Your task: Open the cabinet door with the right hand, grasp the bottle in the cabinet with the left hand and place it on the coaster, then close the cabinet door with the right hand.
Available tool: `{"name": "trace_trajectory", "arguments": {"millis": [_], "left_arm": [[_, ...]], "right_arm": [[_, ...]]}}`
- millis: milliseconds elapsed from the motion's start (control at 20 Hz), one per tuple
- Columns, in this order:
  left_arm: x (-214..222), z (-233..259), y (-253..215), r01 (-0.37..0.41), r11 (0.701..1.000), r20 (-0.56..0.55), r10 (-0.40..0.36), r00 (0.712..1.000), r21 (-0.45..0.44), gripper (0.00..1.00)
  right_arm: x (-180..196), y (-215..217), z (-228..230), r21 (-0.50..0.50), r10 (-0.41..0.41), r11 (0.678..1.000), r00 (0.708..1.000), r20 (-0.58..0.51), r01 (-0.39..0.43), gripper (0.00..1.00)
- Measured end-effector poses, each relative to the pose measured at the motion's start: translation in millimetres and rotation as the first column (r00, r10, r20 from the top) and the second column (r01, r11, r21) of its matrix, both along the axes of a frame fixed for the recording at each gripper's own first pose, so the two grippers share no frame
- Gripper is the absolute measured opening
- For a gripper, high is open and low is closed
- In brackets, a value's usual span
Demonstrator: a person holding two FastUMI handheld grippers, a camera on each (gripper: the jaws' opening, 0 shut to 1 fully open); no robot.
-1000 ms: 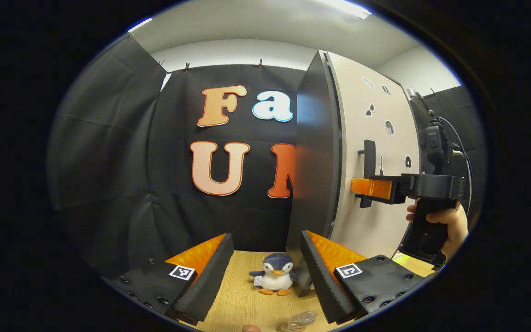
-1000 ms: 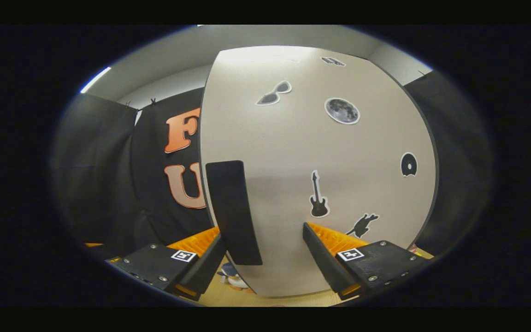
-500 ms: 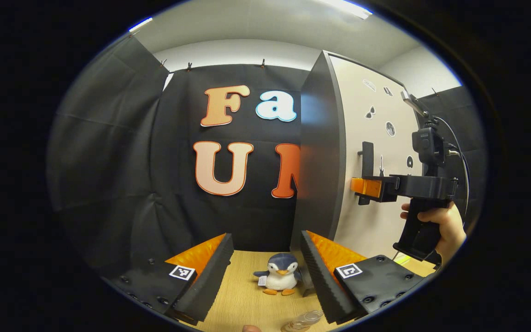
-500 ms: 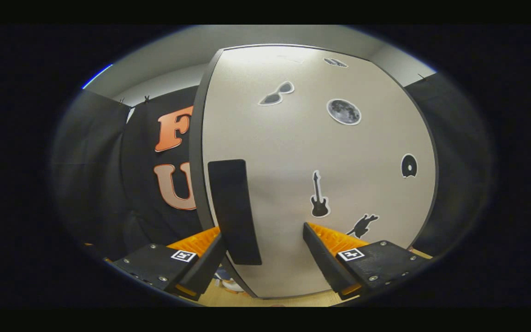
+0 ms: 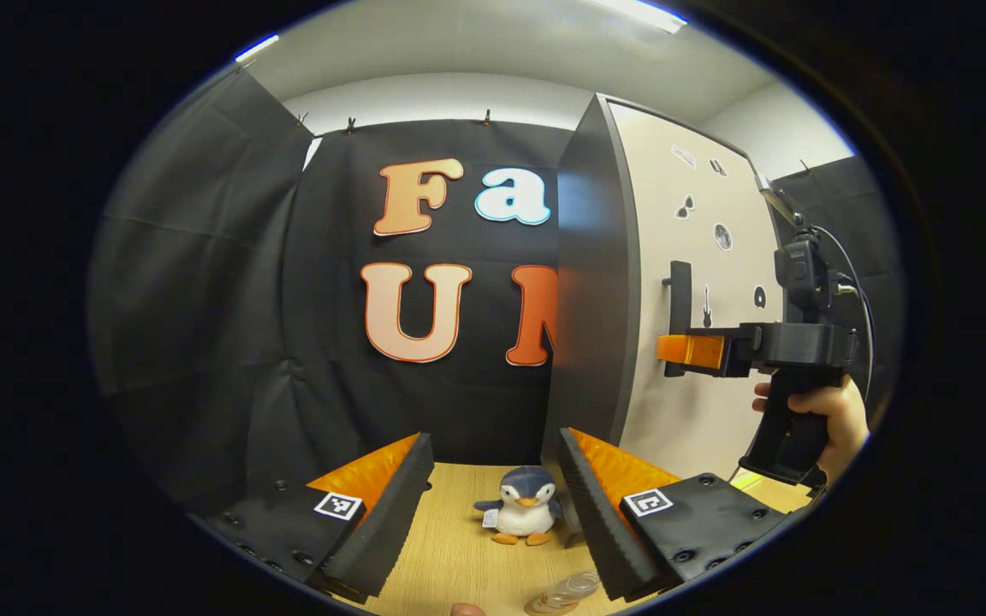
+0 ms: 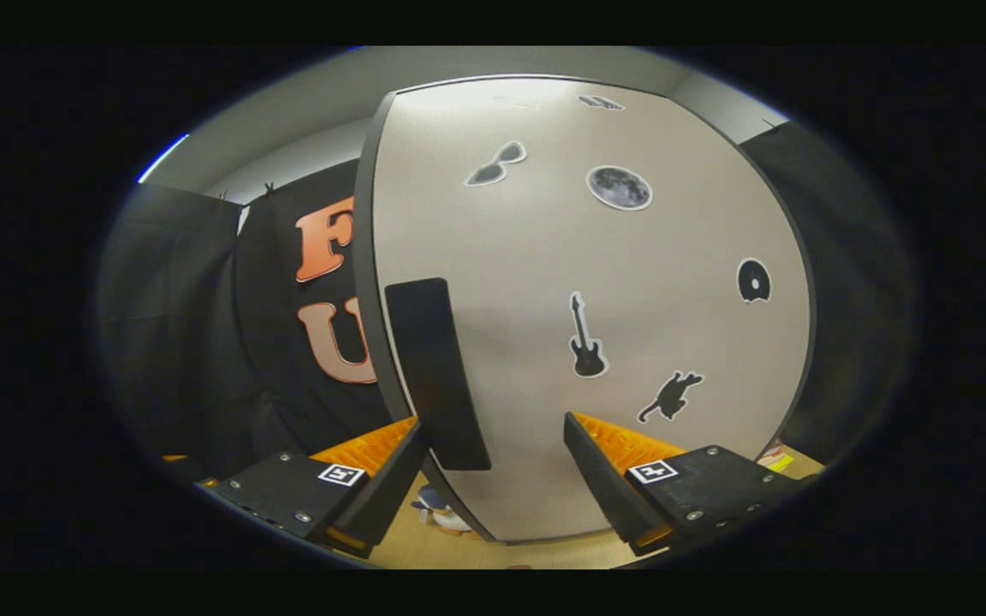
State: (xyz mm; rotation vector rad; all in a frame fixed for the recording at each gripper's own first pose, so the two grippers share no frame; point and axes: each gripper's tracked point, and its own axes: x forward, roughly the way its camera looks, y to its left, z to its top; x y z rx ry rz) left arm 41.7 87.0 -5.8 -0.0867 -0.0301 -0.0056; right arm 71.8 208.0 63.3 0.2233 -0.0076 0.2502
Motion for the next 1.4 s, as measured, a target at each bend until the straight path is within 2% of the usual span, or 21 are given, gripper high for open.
{"name": "trace_trajectory", "arguments": {"millis": [550, 800, 1150, 1400], "left_arm": [[-18.5, 4.9, -24.6, -0.013, 1.0, 0.004, 0.013, 1.0, -0.013, 0.95], [-34.1, 10.4, -35.6, -0.05, 0.999, 0.009, 0.05, 0.999, -0.019, 0.95], [-63.8, 23.2, -52.2, -0.092, 0.996, 0.025, 0.093, 0.995, -0.001, 0.96], [-90.1, 33.3, -56.9, -0.132, 0.991, 0.041, 0.132, 0.99, 0.007, 0.95]], "right_arm": [[-69.1, -51.3, -2.2, -0.081, -0.03, 0.996, 0.999, 0.032, 0.032, 0.96], [-108.4, -81.7, -4.7, -0.142, -0.026, 0.989, 0.999, 0.048, 0.033, 0.95], [-167.6, -118.5, -11.3, -0.175, 0.002, 0.984, 0.998, 0.068, 0.01, 0.96], [-206.3, -140.6, -14.4, -0.245, 0.004, 0.969, 0.994, 0.106, 0.022, 0.96]]}}
